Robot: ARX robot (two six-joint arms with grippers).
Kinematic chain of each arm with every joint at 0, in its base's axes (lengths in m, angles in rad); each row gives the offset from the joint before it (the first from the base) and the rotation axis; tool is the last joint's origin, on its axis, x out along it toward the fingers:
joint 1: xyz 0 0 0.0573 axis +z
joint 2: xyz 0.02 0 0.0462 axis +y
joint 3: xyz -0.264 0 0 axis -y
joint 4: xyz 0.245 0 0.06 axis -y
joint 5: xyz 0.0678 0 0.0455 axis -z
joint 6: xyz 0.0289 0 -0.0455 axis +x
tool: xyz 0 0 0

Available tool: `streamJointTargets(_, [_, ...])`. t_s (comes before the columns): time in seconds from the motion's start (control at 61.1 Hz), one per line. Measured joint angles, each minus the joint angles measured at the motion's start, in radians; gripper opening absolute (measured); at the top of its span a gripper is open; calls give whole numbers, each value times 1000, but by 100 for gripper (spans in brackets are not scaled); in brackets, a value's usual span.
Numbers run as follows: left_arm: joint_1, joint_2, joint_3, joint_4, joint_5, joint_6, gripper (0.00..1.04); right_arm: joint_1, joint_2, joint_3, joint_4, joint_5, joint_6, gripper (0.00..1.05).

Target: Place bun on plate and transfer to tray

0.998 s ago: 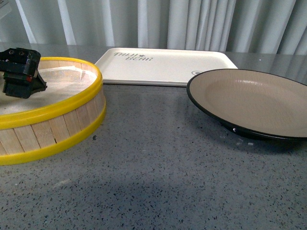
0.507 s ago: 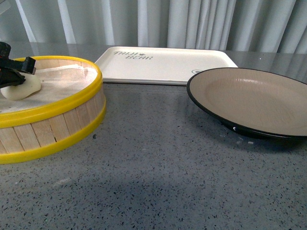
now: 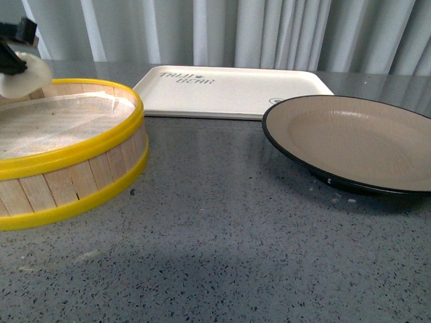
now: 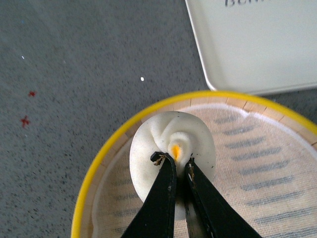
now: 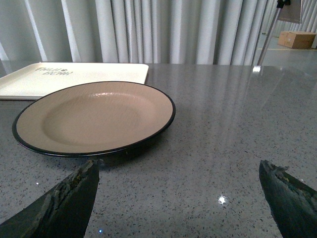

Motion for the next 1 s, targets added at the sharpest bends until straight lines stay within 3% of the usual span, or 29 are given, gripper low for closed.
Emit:
streamJointTargets(0.147, [-30,-16,72,-28,-10,0,4,0,0,0,0,0,0,96])
streamJointTargets(0.295, [-123,-18,157,-38,-18,-4,4,0,0,0,0,0,0,96])
streamJointTargets(0.704, [-649,83,239,-16,-72,62,4,0,0,0,0,0,0,96])
streamJointTargets(0.818, [-706,155,257,-1,-83,72,4,0,0,0,0,0,0,96])
streamJointTargets(0.998, [-711,269,318,4,-90,68,4,0,0,0,0,0,0,96])
